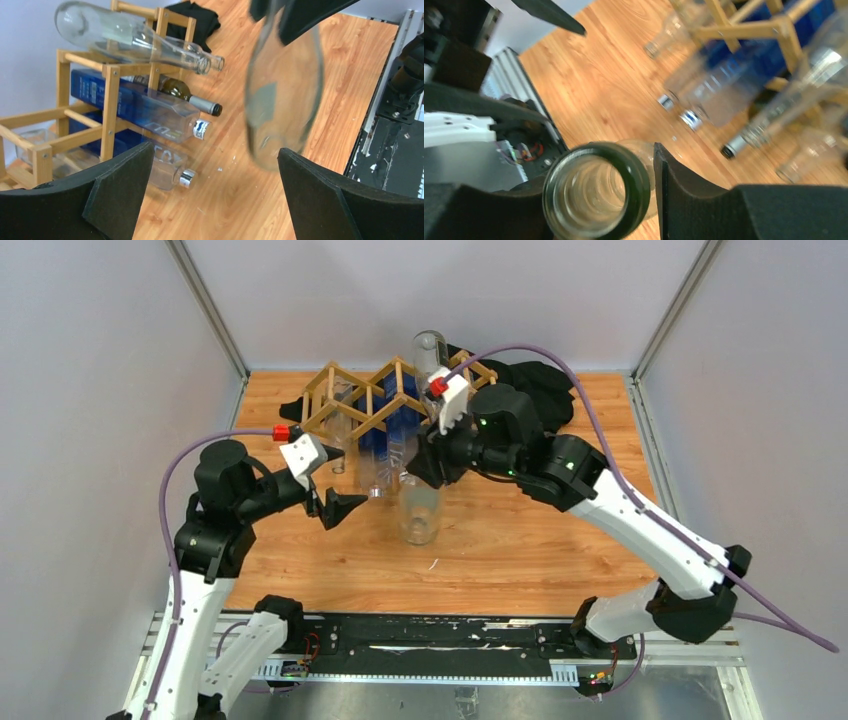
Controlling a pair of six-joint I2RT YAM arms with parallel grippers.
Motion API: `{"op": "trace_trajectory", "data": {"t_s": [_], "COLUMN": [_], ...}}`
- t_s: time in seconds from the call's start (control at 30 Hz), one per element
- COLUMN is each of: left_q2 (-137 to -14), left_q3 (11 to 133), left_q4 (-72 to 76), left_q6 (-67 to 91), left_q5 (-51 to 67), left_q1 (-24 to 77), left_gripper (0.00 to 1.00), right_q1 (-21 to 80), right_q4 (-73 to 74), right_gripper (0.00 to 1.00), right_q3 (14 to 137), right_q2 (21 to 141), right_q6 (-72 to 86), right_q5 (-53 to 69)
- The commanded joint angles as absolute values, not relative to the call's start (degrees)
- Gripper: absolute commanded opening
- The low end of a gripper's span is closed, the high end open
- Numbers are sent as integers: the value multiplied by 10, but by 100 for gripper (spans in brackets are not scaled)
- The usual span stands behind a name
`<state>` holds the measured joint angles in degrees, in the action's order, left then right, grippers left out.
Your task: Take the wine bottle off the wine rack
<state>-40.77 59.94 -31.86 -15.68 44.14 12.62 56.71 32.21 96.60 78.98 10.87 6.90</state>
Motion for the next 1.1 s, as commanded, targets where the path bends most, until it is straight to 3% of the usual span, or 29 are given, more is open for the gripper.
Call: {"op": "trace_trajectory", "data": {"t_s": [0.0, 0.37, 0.73, 1.07], "left_q2": [-435, -527, -545, -538], "left_q3": [629, 709, 736, 726], "left_q4": [-346, -366, -378, -368], "left_q6": [-154, -116, -128, -133], "left_q5": [413, 346, 307, 321], "left_q1": [129, 89, 76, 76], "left_gripper": [100, 100, 100, 100], "right_q1": [539, 384, 242, 198], "right_q4": [318, 389, 262, 186], "right_gripper": [0, 0, 0, 0], "right_q3": [953, 903, 872, 880], "right_q2": [699, 664, 748, 841], "right_q6": [89, 76, 79, 73], "right_q5": [15, -113, -157, -158]}}
